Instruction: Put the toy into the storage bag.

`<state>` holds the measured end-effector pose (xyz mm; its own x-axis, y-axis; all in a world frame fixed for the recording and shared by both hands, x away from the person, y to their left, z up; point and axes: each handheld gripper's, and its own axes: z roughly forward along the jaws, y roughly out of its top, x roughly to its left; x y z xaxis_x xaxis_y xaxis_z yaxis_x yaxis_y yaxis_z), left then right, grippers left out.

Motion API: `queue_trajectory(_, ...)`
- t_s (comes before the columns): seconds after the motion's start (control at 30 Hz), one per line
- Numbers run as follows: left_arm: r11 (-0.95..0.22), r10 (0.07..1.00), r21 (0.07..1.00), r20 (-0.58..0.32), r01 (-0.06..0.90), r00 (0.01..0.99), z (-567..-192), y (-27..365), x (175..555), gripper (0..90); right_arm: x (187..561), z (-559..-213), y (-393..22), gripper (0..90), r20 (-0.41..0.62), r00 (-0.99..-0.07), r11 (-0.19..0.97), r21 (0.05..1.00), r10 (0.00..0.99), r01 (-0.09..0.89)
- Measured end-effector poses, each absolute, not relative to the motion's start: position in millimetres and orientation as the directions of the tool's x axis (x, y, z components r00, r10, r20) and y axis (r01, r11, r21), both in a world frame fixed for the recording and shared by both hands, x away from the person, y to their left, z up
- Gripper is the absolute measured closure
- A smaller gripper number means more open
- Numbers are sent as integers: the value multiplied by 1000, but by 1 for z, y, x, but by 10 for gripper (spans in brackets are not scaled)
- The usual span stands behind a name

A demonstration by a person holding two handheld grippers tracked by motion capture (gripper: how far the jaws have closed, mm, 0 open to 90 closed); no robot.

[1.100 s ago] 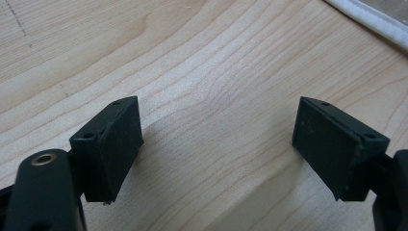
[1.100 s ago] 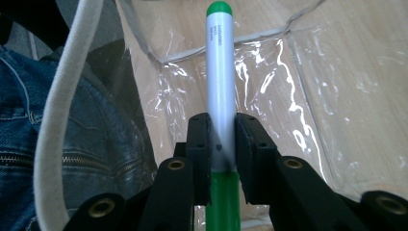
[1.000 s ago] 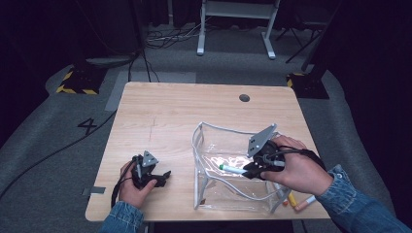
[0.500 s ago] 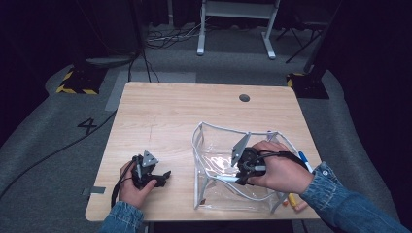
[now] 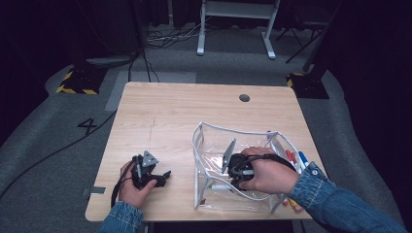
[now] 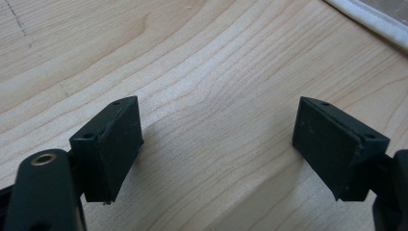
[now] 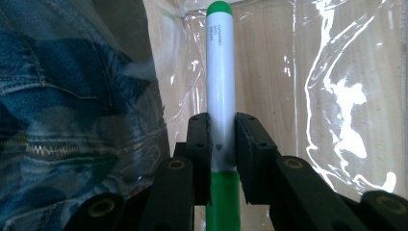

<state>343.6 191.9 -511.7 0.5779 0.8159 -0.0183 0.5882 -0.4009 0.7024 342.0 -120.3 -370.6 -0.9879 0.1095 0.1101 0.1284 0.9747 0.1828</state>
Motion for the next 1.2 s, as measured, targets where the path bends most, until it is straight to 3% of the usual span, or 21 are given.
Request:
queue_trajectory(0.4, -402, 815, 702, -18, 588, 579, -512, 192, 344, 180, 348, -395, -119, 766, 142, -983, 984, 118, 119, 136)
queue_trajectory(0.5, -399, 816, 703, -21, 589, 578, -512, 192, 344, 180, 348, -397, -119, 667, 130, -986, 984, 128, 107, 124)
queue_trajectory(0.6, -399, 815, 703, -23, 589, 579, -512, 192, 344, 179, 348, -392, -121, 608, 65, -993, 979, 171, 102, 111)
queue_trajectory(0.77, -402, 815, 702, -19, 588, 579, -512, 192, 344, 179, 349, -369, -130, 527, 10, -984, 945, 277, 176, 172)
queue_trajectory(1.2, -398, 815, 702, -25, 591, 578, -512, 192, 344, 179, 349, -320, -174, 512, -50, -949, 844, 472, 312, 253)
